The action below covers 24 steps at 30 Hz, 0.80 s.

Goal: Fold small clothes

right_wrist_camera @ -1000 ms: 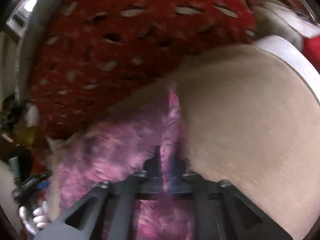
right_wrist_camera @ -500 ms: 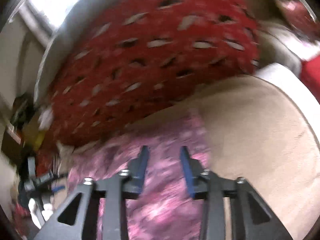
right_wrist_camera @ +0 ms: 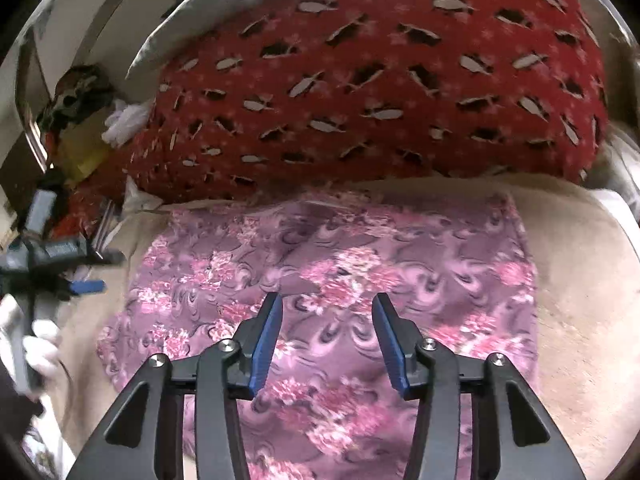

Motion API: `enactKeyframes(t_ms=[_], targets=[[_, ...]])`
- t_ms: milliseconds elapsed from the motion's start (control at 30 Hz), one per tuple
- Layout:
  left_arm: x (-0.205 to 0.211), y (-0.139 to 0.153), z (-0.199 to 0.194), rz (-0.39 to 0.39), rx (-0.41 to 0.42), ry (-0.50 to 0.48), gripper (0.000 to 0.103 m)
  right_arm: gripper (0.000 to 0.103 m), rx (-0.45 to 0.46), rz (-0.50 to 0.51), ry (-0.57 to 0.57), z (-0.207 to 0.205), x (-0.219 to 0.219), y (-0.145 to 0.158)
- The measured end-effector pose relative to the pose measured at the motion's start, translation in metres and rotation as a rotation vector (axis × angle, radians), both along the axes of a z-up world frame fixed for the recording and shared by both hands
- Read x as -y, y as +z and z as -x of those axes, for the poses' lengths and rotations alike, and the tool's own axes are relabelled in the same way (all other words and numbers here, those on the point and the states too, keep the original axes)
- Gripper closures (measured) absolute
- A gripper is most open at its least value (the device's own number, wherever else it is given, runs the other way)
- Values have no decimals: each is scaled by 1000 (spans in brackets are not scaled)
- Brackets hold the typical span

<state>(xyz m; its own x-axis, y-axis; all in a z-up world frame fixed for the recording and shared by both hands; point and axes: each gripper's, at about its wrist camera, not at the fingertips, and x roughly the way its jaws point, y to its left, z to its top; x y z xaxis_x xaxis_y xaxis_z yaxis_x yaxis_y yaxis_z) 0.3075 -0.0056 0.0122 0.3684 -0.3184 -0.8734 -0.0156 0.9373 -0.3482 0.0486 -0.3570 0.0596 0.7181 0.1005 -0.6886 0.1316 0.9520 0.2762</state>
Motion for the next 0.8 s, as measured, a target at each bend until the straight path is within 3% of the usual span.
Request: enactKeyframes(t_ms=[100,167,267,367,400,500,533,700,800], targets=[[-15,-19,-7,92,-101,2,6,36,-128,-10,-15,-21,3,-43],[-13,-32,0,113,-147,-17,6,30,-42,22,-15,-13,-1,-55],[7,-53,5,168,-239,-73,6,28,-17,59,0,-8,-9,-56],[25,-49,18,134,-215,-147,5,27,-13,44,5,-5,-10,-53],[28,-46,20,153,-213,-179,8,27,-8,37,6,-4,-10,-52],[30,-37,28,281,-231,-275,47,26,5,31,8,-8,-8,-56],[32,-32,30,287,-227,-309,48,26,8,30,9,-10,-7,-58],[31,-19,32,287,-208,-358,48,24,17,25,14,-15,-5,-63],[29,-26,24,267,-208,-329,35,24,18,22,15,-14,-4,-63]])
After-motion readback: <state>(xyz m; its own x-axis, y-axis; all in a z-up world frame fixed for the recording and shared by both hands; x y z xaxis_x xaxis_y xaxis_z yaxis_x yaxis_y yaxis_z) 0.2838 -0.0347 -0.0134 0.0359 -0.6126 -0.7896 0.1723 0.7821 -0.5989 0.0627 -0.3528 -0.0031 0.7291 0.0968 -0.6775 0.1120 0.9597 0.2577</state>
